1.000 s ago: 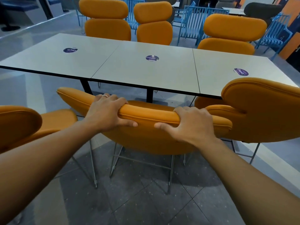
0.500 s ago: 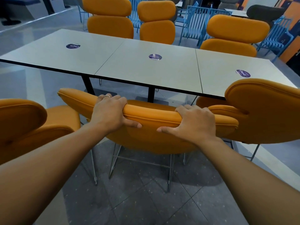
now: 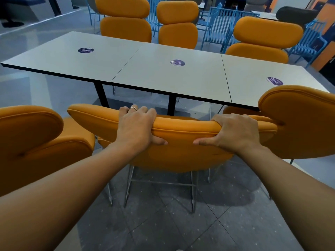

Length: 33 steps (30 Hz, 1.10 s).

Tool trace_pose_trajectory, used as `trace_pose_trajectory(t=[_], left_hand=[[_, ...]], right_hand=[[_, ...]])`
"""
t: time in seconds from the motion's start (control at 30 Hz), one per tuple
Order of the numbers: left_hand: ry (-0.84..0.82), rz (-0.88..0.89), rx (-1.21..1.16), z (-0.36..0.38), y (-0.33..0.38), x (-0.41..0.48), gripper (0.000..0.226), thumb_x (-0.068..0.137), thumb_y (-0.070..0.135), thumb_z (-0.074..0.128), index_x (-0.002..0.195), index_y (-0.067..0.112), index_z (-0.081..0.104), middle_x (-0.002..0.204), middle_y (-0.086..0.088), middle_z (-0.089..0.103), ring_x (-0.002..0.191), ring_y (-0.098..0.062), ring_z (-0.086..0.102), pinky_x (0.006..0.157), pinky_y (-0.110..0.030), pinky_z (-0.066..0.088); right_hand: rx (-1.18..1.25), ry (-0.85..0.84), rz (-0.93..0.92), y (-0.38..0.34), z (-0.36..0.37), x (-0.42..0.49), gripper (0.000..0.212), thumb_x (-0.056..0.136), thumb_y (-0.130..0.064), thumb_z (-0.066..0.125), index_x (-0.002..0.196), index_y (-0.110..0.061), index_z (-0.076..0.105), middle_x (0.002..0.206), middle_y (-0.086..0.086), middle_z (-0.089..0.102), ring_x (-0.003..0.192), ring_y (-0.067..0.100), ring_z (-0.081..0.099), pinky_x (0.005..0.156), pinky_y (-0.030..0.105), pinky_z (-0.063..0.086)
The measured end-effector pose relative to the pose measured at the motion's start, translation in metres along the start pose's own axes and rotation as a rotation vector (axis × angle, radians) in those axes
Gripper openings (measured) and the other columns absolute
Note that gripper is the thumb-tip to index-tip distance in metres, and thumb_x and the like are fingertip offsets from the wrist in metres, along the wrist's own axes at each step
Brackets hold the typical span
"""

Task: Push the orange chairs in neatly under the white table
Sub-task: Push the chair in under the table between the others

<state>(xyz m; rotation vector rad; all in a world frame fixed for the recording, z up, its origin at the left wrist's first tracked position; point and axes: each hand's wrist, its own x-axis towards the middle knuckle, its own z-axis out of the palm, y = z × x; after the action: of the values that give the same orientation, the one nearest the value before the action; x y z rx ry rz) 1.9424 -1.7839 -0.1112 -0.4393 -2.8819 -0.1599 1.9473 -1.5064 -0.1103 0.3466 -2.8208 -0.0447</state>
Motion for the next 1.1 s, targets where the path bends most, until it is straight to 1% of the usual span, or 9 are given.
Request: trace_pose_trajectory(t=[0.07,0.2,0.37,0.47,0.6,0.7,0.8,0.93,1.1], left_hand=[[0.022,0.001,0.015,0.002,0.001,0.006,0.071,0.063,0.082,0.059,0.102,0.023,0.055,0.103,-0.002,0.062,0.105,-0.028,0.054,0.098,-0.047,0.03],[0.021,-0.015,0.018,0.007,0.002,0.026,0.073,0.061,0.083,0.06,0.1,0.022,0.055,0.102,-0.003,0.062,0.105,-0.029,0.055,0.097,-0.048,0.031],[0.02,-0.026,0.027,0.016,-0.006,0.058,0.074,0.059,0.084,0.059,0.098,0.021,0.054,0.1,-0.004,0.062,0.103,-0.03,0.054,0.095,-0.048,0.031],[0.019,-0.041,0.019,0.019,-0.01,0.077,0.073,0.059,0.084,0.059,0.096,0.022,0.053,0.098,-0.003,0.061,0.102,-0.029,0.054,0.095,-0.048,0.031],[0.019,-0.034,0.023,0.023,-0.017,0.099,0.075,0.057,0.085,0.056,0.098,0.022,0.055,0.1,-0.003,0.061,0.102,-0.029,0.054,0.096,-0.049,0.031],[0.021,-0.029,0.019,0.026,-0.02,0.113,0.076,0.056,0.086,0.055,0.099,0.022,0.056,0.098,-0.003,0.06,0.099,-0.028,0.054,0.096,-0.05,0.032],[0.031,-0.035,0.026,0.029,-0.021,0.127,0.079,0.053,0.088,0.051,0.095,0.022,0.056,0.096,-0.002,0.06,0.096,-0.027,0.055,0.095,-0.05,0.032],[0.048,-0.042,0.047,0.035,-0.024,0.144,0.081,0.05,0.089,0.048,0.093,0.02,0.056,0.093,-0.003,0.061,0.096,-0.029,0.056,0.094,-0.05,0.033],[0.04,-0.04,0.059,0.041,-0.029,0.171,0.082,0.051,0.089,0.05,0.095,0.02,0.057,0.093,-0.003,0.062,0.099,-0.029,0.056,0.092,-0.048,0.033]], right_hand=[[0.001,-0.009,0.007,0.004,0.0,0.006,0.097,0.055,-0.107,0.023,0.099,-0.031,0.065,0.086,-0.005,0.07,0.072,0.015,0.061,0.066,0.029,0.04],[-0.002,-0.039,0.031,0.013,0.006,0.027,0.102,0.05,-0.109,0.02,0.099,-0.032,0.064,0.085,-0.005,0.068,0.074,0.017,0.061,0.069,0.033,0.05],[0.021,-0.011,0.015,0.024,0.017,0.058,0.091,0.049,-0.107,0.026,0.087,-0.032,0.059,0.074,-0.009,0.061,0.068,0.014,0.057,0.063,0.028,0.038],[-0.003,-0.009,0.009,0.031,0.026,0.078,0.093,0.049,-0.109,0.026,0.081,-0.029,0.06,0.071,-0.009,0.062,0.065,0.015,0.057,0.063,0.029,0.04],[0.002,-0.001,0.004,0.04,0.034,0.098,0.098,0.05,-0.11,0.022,0.084,-0.028,0.064,0.072,-0.007,0.064,0.064,0.016,0.059,0.067,0.033,0.05],[0.02,0.005,-0.001,0.045,0.037,0.109,0.098,0.052,-0.109,0.022,0.087,-0.028,0.065,0.074,-0.008,0.065,0.066,0.015,0.059,0.067,0.032,0.048],[0.007,-0.001,0.003,0.05,0.041,0.12,0.097,0.052,-0.108,0.024,0.092,-0.03,0.065,0.079,-0.008,0.066,0.069,0.015,0.059,0.067,0.03,0.044],[-0.021,0.004,0.0,0.057,0.047,0.135,0.096,0.053,-0.108,0.024,0.092,-0.03,0.064,0.076,-0.008,0.064,0.067,0.014,0.058,0.065,0.029,0.041],[-0.025,0.004,0.001,0.066,0.055,0.16,0.096,0.053,-0.108,0.025,0.092,-0.03,0.065,0.077,-0.008,0.065,0.067,0.015,0.059,0.064,0.028,0.042]])
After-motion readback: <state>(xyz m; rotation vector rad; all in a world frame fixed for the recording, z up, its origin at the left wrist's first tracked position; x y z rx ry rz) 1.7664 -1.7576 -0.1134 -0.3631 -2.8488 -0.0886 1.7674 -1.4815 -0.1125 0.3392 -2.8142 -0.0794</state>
